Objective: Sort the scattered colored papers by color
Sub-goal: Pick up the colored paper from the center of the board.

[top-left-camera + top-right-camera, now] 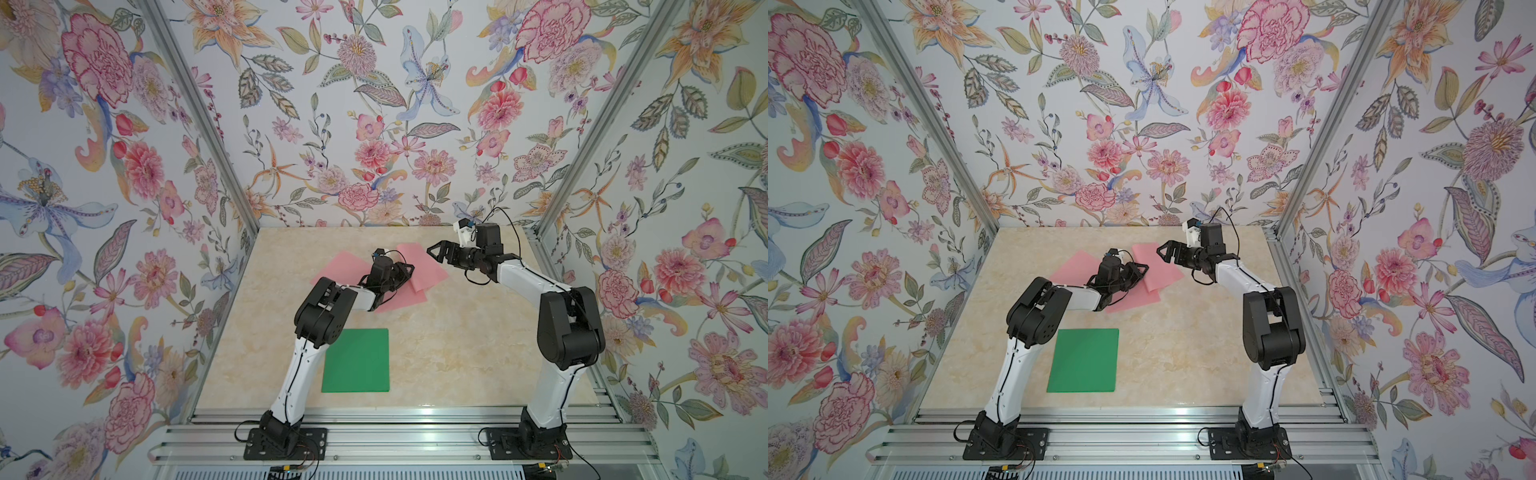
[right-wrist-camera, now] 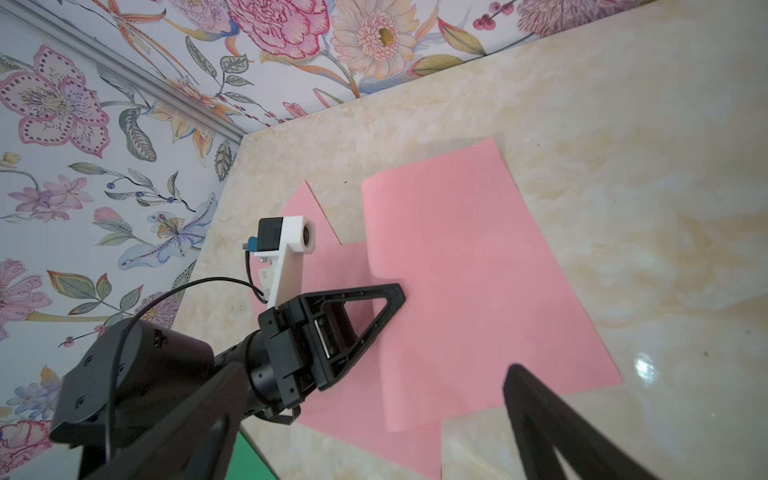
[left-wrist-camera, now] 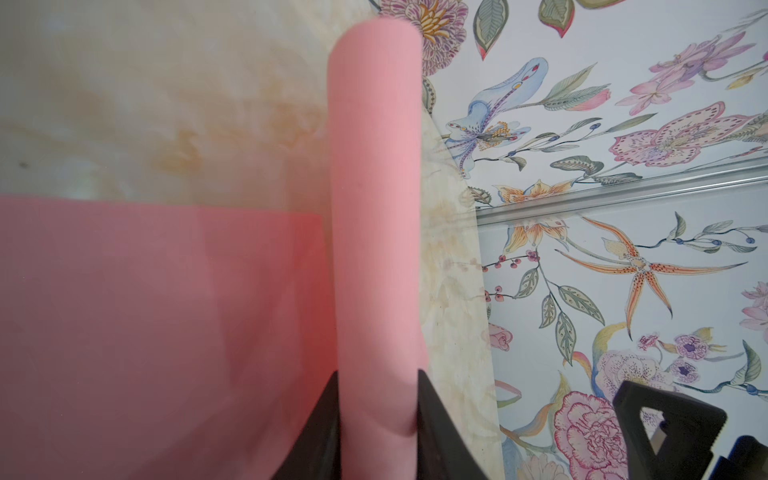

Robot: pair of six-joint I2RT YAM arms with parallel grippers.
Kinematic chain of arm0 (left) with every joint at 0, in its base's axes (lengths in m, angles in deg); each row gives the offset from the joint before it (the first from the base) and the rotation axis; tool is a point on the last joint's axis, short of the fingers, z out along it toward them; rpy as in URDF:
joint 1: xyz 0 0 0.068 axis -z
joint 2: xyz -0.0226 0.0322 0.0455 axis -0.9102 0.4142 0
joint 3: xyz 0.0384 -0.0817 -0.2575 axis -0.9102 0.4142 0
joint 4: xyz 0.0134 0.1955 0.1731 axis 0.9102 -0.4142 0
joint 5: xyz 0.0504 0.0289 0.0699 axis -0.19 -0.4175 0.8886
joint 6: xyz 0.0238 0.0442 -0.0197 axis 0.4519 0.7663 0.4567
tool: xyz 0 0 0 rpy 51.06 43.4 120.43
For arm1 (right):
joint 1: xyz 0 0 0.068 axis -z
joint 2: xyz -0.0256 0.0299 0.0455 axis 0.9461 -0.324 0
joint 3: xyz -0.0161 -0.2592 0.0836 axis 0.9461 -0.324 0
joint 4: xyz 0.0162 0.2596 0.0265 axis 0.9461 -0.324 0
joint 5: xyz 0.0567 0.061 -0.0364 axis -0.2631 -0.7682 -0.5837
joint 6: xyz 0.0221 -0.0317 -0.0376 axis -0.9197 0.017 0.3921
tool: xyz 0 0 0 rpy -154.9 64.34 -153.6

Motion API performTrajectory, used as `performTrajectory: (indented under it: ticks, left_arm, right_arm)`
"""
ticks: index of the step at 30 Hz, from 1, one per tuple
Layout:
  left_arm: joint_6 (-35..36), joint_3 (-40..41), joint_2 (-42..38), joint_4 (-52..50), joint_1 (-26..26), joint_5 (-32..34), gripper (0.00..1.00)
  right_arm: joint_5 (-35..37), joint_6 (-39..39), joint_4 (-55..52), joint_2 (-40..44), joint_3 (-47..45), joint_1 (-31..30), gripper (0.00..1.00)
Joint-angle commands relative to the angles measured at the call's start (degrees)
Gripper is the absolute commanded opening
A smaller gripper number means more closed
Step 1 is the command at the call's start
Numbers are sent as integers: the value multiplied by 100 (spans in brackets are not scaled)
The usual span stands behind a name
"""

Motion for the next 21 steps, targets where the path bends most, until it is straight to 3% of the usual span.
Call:
performTrajectory:
  ticks: [1, 9, 13, 18, 21]
  left_arm:
    - [218, -151, -441, -36, -62, -421, 27]
    - [181, 87, -999, -44, -117, -955, 27]
    - [166, 350, -1355, -70, -151, -1409, 28]
    - [320, 815, -1728, -123, -296, -1877, 29]
    - [367, 986, -1912, -143, -344, -2044, 30]
  right_arm:
    - [237, 254, -386, -1, -71, 192, 100]
    - [28, 40, 192, -189, -682, 620, 100]
    - [-480, -277, 814, -274, -964, 756, 100]
    - [-1625, -977, 2226, -397, -1374, 858, 100]
    - [-2259, -2075, 3983, -648, -1737, 908, 100]
